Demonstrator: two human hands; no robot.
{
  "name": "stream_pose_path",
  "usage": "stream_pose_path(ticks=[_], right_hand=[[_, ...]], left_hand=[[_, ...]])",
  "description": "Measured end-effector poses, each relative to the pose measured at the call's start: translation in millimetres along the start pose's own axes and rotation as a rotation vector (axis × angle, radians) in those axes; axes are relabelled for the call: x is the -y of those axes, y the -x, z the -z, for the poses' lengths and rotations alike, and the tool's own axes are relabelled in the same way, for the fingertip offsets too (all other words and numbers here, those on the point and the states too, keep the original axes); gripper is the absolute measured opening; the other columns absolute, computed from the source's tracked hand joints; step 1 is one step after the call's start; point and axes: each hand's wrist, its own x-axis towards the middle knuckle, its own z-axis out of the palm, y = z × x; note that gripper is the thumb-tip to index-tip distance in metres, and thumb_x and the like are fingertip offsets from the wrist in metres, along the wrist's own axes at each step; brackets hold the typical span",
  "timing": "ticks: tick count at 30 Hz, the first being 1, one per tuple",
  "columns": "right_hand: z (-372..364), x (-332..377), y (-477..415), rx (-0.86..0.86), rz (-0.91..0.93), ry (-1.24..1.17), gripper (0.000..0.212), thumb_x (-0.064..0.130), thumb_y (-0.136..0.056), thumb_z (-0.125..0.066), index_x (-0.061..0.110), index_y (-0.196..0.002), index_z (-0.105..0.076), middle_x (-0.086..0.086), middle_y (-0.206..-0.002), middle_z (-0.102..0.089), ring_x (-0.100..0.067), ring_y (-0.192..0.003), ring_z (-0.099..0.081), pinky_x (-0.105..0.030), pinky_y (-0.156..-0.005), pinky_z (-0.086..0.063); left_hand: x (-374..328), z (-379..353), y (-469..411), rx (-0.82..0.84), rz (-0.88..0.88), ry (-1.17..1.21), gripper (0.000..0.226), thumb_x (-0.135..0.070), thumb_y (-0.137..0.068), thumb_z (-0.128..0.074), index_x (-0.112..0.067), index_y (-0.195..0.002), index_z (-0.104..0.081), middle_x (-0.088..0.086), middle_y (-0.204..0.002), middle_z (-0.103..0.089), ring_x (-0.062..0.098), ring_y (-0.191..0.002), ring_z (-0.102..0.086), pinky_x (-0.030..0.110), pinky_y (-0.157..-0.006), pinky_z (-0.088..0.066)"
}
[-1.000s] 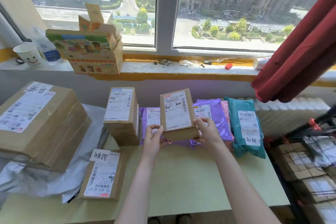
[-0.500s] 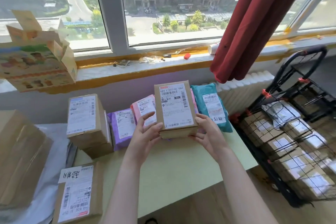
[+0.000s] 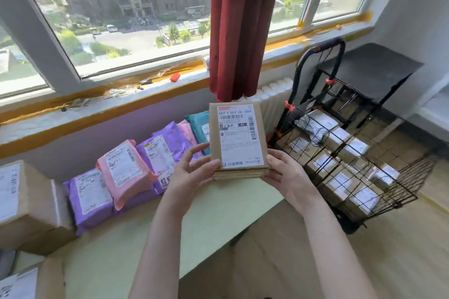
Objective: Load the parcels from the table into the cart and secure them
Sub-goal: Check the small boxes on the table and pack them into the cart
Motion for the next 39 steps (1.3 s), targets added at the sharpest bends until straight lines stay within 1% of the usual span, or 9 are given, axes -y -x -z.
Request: stream_pose_path(ticks=[3,7,10,15,22,29,31,34,39], right_hand=[[51.1,9.7,8.3,-0.039,0.018,0.002,0.049,0.035,-0.076,-0.065,0.016,-0.12,-0.056,-0.004,-0.105,-0.073,-0.02,-0.095,-0.068,-0.034,-0.091,-0.052],[121.9,19.1,16.5,-0.129,0.027,-0.005,0.046,0.037,-0.075,-0.066,0.019,-0.117,-0.059,-0.006,-0.107,-0.072,-0.023,-0.1,-0.066,-0.036,-0.093,-0.052],[170.1,26.0,23.2,-0.188,0.041,-0.068,0.043,0.035,-0.074,-0.067,0.019,-0.113,-0.061,-0.005,-0.105,-0.071,-0.022,-0.096,-0.065,-0.04,-0.096,-0.05],[237.8,38.1,33.9,-0.246,0.072,-0.128,0.042,0.031,-0.078,-0.074,0.017,-0.114,-0.059,0.0,-0.095,-0.074,-0.019,-0.09,-0.067,-0.041,-0.097,-0.05],[302.2,26.6,43.1,-0.372,0.075,-0.222,0.058,0.037,-0.069,-0.072,0.021,-0.123,-0.058,-0.005,-0.115,-0.069,-0.02,-0.096,-0.066,-0.039,-0.092,-0.05],[346.3,19.1,17.9,-0.503,0.07,-0.3,0.036,0.023,-0.083,-0.067,0.024,-0.118,-0.059,-0.006,-0.118,-0.068,-0.021,-0.099,-0.066,-0.032,-0.084,-0.051],[360.5,21.8,4.5,-0.558,0.08,-0.295,0.028,0.017,-0.092,-0.061,0.026,-0.118,-0.059,-0.007,-0.12,-0.067,-0.02,-0.1,-0.065,-0.032,-0.083,-0.05],[383.8,32.6,-18.6,-0.626,0.117,-0.275,0.034,0.02,-0.086,-0.064,0.025,-0.12,-0.06,-0.006,-0.117,-0.068,-0.018,-0.096,-0.066,-0.027,-0.076,-0.052],[424.8,51.1,-64.9,-0.768,0.122,-0.245,0.035,0.021,-0.086,-0.065,0.027,-0.12,-0.06,-0.008,-0.122,-0.065,-0.027,-0.108,-0.064,-0.036,-0.088,-0.053]], left_hand=[[12.2,-48.4,-15.1,0.054,0.029,0.009,0.054,-0.033,-0.057,-0.082,-0.031,-0.108,-0.066,0.011,-0.113,-0.07,0.027,-0.099,-0.067,0.045,-0.093,-0.05],[30.0,-118.0,-38.3,0.119,0.07,0.003,0.05,-0.023,-0.065,-0.079,-0.025,-0.113,-0.063,0.012,-0.113,-0.069,0.024,-0.096,-0.069,0.035,-0.079,-0.055],[41.7,-170.5,-53.9,0.177,0.081,-0.047,0.049,-0.024,-0.071,-0.079,-0.026,-0.115,-0.06,0.006,-0.109,-0.072,0.026,-0.104,-0.067,0.042,-0.09,-0.053],[57.6,-244.4,-71.1,0.24,0.09,-0.104,0.051,-0.03,-0.071,-0.079,-0.027,-0.118,-0.059,0.002,-0.108,-0.072,0.021,-0.103,-0.068,0.04,-0.09,-0.053],[80.3,-314.6,-93.5,0.351,0.158,-0.192,0.054,-0.035,-0.068,-0.077,-0.027,-0.118,-0.059,0.0,-0.11,-0.072,0.022,-0.103,-0.068,0.042,-0.092,-0.052],[103.6,-361.2,-144.1,0.388,0.236,-0.216,0.065,-0.041,-0.057,-0.079,-0.021,-0.116,-0.061,0.004,-0.113,-0.071,0.026,-0.103,-0.067,0.042,-0.092,-0.052],[110.0,-377.8,-167.7,0.403,0.268,-0.209,0.062,-0.04,-0.058,-0.078,-0.022,-0.115,-0.062,0.004,-0.112,-0.071,0.028,-0.105,-0.066,0.042,-0.093,-0.052],[117.2,-407.6,-208.3,0.448,0.298,-0.209,0.048,-0.034,-0.068,-0.075,-0.02,-0.113,-0.062,0.005,-0.111,-0.071,0.027,-0.103,-0.065,0.04,-0.091,-0.051],[122.0,-458.5,-279.9,0.533,0.319,-0.214,0.026,-0.03,-0.081,-0.07,-0.017,-0.102,-0.063,0.005,-0.101,-0.071,0.027,-0.09,-0.068,0.039,-0.085,-0.051]])
